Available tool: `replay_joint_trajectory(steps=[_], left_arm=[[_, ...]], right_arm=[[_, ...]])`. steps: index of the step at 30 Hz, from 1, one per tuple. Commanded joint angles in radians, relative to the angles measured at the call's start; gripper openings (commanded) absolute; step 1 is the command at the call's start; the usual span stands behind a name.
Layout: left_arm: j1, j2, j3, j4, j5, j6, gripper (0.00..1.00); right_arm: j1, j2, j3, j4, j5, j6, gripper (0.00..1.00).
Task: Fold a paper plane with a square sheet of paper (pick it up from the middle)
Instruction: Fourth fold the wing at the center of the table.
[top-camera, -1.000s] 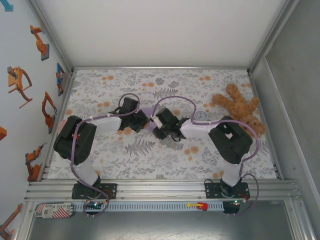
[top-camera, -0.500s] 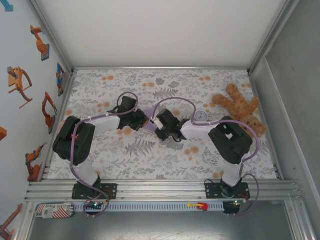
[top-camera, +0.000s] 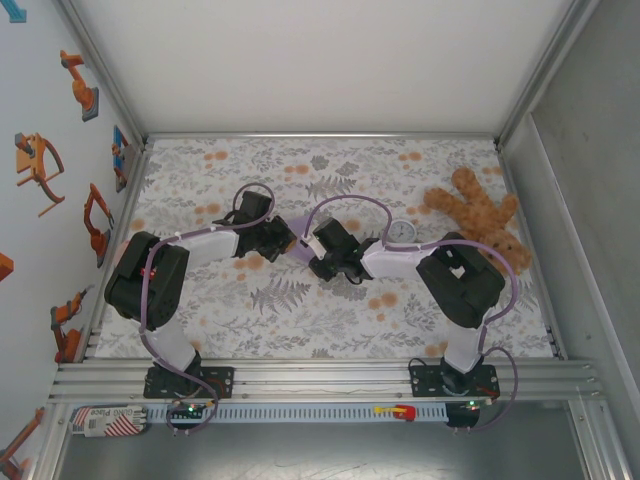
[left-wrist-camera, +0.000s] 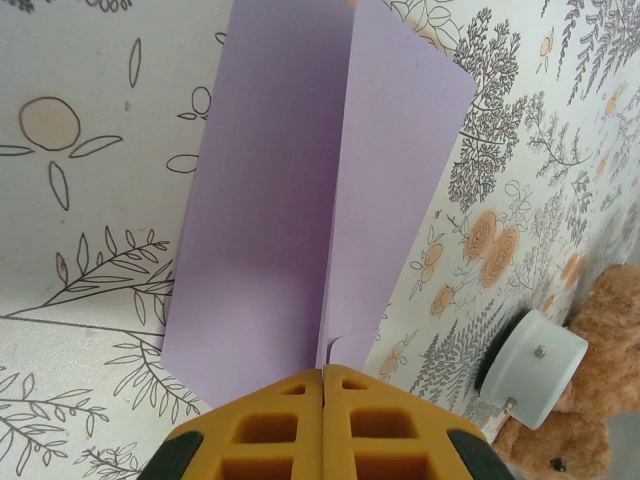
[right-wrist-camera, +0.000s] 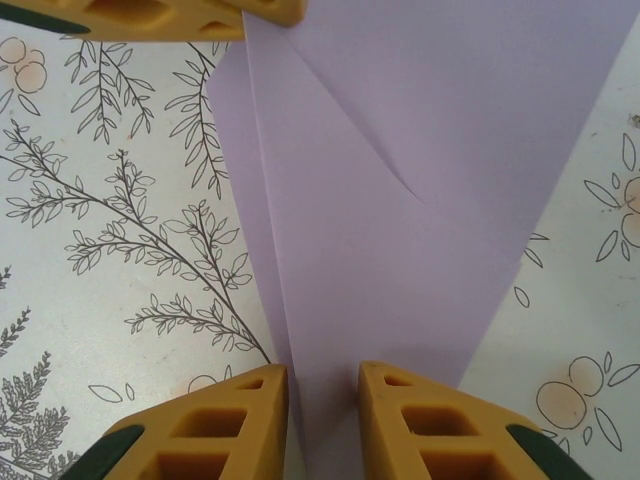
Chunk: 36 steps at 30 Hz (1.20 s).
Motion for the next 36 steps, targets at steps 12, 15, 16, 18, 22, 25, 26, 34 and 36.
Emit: replay_joint_trajectory(steps=[12, 15, 16, 18, 22, 25, 26, 34, 36], left_arm=[[-0.004, -0.034, 0.019, -0.018, 0.006, -0.01, 0.06], [-0.001, -0.035, 0.019, -0.02, 0.005, -0.007, 0.07], [-0.001, -0.034, 0.019, -0.023, 0.005, -0.006, 0.07], [0.001, -0.037, 0.018, -0.024, 0.004, -0.005, 0.08], [0.007, -0.045, 0.021, -0.04, -0.006, 0.005, 0.12], [0.02, -0.06, 0.023, -0.061, -0.013, 0.02, 0.18], [0.025, -0.066, 0.025, -0.07, -0.015, 0.027, 0.22], [0.08, -0.21, -0.027, -0.136, -0.101, 0.081, 0.44], [0.084, -0.25, -0.059, -0.131, -0.124, 0.085, 0.46]], right_arm=[[0.006, 0.007, 0.019, 0.006, 0.05, 0.007, 0.22], [0.006, 0.004, 0.019, 0.003, 0.046, 0.006, 0.16], [0.006, 0.001, 0.019, 0.003, 0.045, 0.005, 0.15], [0.006, 0.0, 0.018, 0.0, 0.04, 0.004, 0.12], [0.005, -0.011, 0.011, -0.005, 0.032, 0.003, 0.02], [0.005, -0.029, 0.005, -0.007, 0.023, 0.002, 0.0], [0.005, -0.034, 0.005, -0.01, 0.014, 0.003, 0.0], [-0.041, -0.061, 0.003, -0.03, -0.188, 0.081, 0.0], [-0.061, -0.055, 0.0, -0.018, -0.254, 0.11, 0.0]])
